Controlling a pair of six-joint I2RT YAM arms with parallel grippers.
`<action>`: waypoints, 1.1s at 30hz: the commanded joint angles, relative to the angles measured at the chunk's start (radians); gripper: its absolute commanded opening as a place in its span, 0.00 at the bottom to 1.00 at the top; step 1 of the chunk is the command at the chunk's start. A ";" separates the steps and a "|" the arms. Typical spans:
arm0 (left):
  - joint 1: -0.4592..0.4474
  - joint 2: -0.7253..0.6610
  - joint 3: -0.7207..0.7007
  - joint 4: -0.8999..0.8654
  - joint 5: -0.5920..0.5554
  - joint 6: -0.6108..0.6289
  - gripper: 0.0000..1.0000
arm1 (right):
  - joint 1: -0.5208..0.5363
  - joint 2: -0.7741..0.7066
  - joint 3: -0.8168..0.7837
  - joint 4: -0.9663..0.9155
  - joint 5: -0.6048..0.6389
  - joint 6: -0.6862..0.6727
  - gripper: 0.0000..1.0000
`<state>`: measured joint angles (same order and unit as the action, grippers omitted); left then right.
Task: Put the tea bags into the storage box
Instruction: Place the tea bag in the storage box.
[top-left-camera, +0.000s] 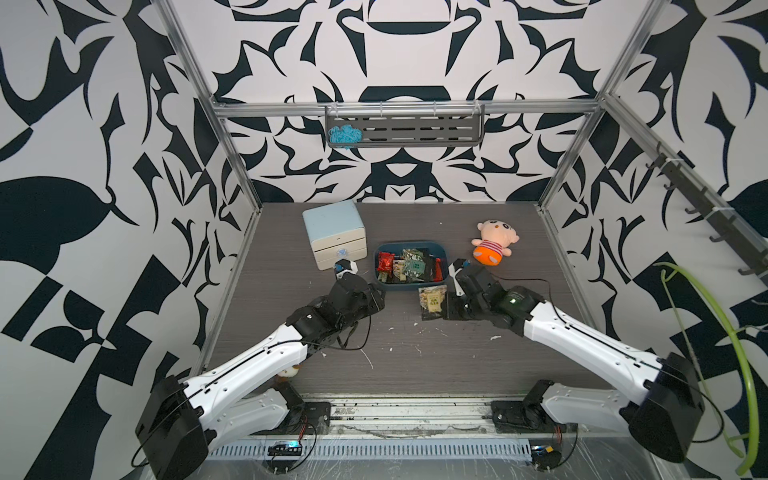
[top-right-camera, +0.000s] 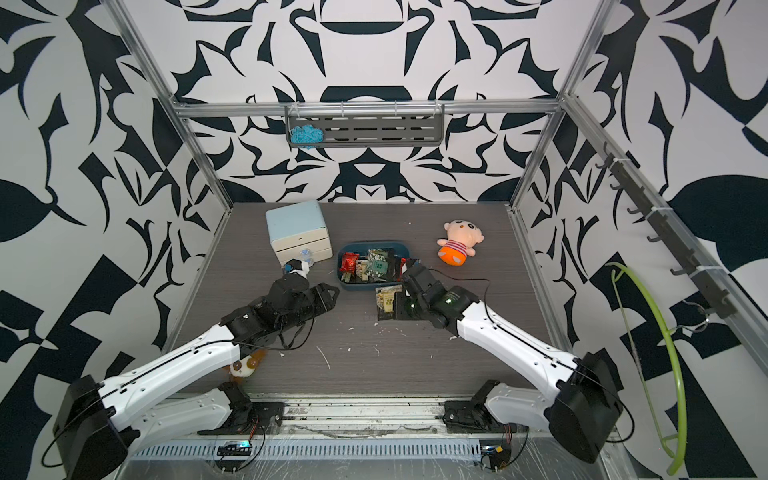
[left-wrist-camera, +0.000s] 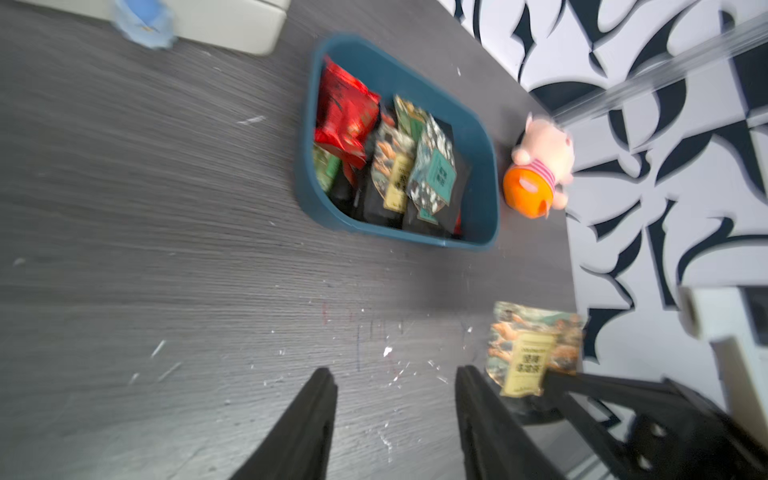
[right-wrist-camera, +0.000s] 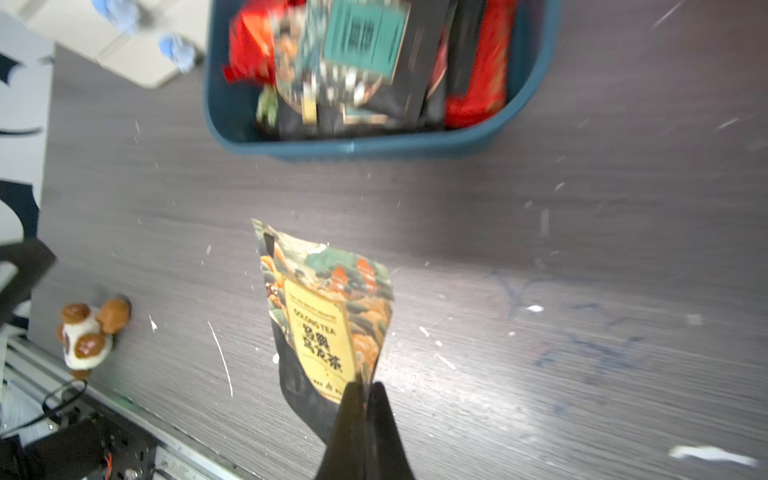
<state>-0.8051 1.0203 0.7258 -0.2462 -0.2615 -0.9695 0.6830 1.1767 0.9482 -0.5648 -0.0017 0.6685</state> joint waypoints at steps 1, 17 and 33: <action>-0.001 -0.057 -0.030 -0.073 -0.108 0.057 0.72 | -0.053 -0.017 0.125 -0.024 0.088 -0.036 0.00; 0.000 -0.333 -0.170 -0.089 -0.269 0.043 1.00 | -0.195 0.606 0.484 0.190 -0.238 0.028 0.00; 0.000 -0.371 -0.167 -0.025 -0.307 0.164 1.00 | -0.195 0.607 0.429 0.172 -0.185 -0.011 0.50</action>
<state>-0.8055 0.6579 0.5343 -0.2817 -0.5320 -0.8646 0.4896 1.8694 1.3804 -0.3801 -0.2138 0.6758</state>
